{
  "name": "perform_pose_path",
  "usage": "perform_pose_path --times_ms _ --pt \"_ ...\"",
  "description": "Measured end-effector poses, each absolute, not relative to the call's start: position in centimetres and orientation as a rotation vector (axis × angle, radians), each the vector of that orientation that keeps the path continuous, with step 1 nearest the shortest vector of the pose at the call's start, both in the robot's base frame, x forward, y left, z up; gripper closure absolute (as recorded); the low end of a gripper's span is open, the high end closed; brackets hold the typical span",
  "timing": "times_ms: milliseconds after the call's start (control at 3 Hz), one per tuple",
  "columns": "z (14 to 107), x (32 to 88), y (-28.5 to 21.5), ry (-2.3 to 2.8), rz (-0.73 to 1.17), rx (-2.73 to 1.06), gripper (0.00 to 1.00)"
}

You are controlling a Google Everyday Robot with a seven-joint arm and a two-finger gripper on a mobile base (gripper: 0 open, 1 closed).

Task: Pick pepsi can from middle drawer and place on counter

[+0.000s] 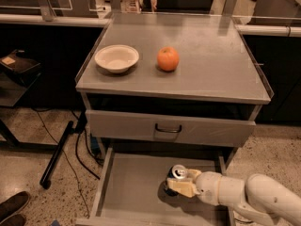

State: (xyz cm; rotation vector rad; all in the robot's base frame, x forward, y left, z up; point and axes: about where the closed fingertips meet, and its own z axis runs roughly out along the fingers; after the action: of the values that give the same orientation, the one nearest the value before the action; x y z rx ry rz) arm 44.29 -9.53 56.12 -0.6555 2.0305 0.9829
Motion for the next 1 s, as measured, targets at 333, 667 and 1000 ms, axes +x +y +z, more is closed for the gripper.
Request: perform_pose_path --times_ms 333,667,1000 --pt "62.6 45.3 -12.8 2.023 0.858 -0.669 1.0" --pt "63.4 45.6 -12.9 2.009 0.862 -0.667 1.0" --pt "67.0 47.1 -14.7 1.983 0.812 -0.675 1.0"
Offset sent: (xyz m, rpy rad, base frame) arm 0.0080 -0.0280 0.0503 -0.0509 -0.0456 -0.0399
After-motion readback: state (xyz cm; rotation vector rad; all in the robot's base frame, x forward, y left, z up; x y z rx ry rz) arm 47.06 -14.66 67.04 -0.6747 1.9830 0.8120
